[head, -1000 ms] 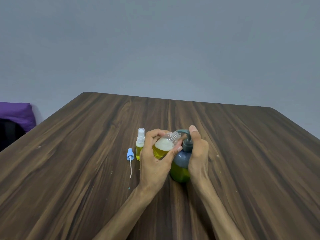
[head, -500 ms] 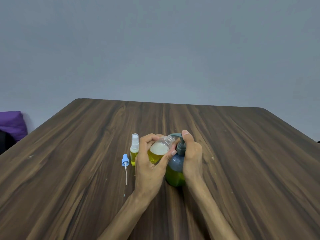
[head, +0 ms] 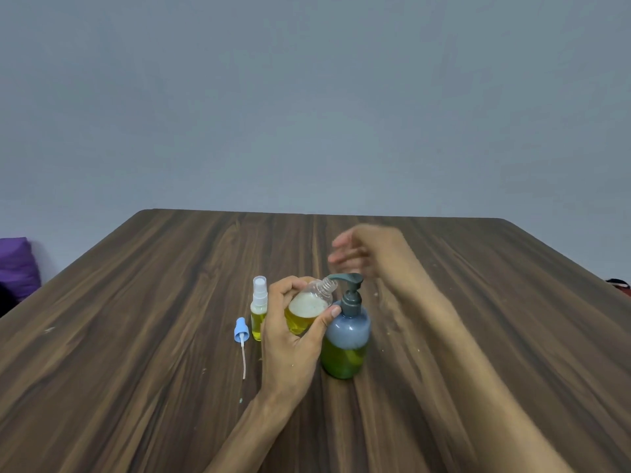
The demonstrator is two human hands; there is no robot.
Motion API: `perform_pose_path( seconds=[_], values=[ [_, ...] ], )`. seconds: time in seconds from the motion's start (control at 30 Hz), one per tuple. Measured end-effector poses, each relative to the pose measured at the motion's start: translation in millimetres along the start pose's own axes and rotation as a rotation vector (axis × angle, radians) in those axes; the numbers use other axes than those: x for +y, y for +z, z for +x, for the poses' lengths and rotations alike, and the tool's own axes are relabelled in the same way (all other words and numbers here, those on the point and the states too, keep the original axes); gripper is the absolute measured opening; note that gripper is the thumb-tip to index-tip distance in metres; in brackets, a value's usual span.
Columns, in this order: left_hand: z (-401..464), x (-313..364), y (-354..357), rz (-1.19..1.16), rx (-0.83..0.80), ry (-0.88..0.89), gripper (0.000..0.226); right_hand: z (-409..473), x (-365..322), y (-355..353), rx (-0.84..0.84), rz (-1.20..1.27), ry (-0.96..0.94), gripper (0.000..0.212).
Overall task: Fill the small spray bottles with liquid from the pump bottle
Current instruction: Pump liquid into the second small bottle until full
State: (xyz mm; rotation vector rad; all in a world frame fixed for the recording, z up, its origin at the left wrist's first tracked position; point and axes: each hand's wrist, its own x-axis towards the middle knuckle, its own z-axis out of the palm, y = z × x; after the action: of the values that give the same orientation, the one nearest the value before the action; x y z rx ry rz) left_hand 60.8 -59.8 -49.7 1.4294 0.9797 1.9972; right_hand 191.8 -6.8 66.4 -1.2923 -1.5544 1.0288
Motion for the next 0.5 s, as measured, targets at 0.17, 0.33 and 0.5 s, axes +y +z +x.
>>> perform_pose_path(
  seconds=[0.17,0.33,0.5],
  values=[
    [-0.4,2.8,1.6,-0.018,0.02,0.008,0.047,23.5,-40.9,-3.8,-0.024,-0.269,-0.162,0.033],
    [-1.1,0.8,0.2,-0.028,-0.005,0.012,0.048,28.5,-19.5,19.7,-0.074,-0.493,-0.148,0.032],
    [0.1,-2.7,0.3,-0.02,-0.017,0.031,0.046,28.9,-8.0,24.0,-0.012,-0.556,-0.131,0.031]
  ],
)
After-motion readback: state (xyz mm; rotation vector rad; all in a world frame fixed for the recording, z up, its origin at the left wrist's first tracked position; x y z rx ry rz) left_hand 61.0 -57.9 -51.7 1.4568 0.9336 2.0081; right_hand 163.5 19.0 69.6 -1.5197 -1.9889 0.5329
